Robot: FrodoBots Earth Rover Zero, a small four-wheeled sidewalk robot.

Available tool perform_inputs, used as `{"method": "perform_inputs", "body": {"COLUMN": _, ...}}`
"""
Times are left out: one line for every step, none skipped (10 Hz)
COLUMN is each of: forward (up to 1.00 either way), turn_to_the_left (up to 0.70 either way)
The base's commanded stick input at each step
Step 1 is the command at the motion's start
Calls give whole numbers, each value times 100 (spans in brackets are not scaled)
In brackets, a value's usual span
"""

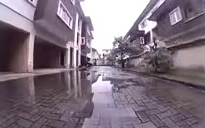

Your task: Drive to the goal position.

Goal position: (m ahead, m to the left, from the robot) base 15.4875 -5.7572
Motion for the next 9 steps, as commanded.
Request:
{"method": "perform_inputs", "body": {"forward": 50, "turn_to_the_left": 0}}
{"method": "perform_inputs", "body": {"forward": 50, "turn_to_the_left": 0}}
{"method": "perform_inputs", "body": {"forward": 50, "turn_to_the_left": 0}}
{"method": "perform_inputs", "body": {"forward": 50, "turn_to_the_left": 0}}
{"method": "perform_inputs", "body": {"forward": 50, "turn_to_the_left": 0}}
{"method": "perform_inputs", "body": {"forward": 50, "turn_to_the_left": 0}}
{"method": "perform_inputs", "body": {"forward": 50, "turn_to_the_left": 0}}
{"method": "perform_inputs", "body": {"forward": 50, "turn_to_the_left": 0}}
{"method": "perform_inputs", "body": {"forward": 50, "turn_to_the_left": 0}}
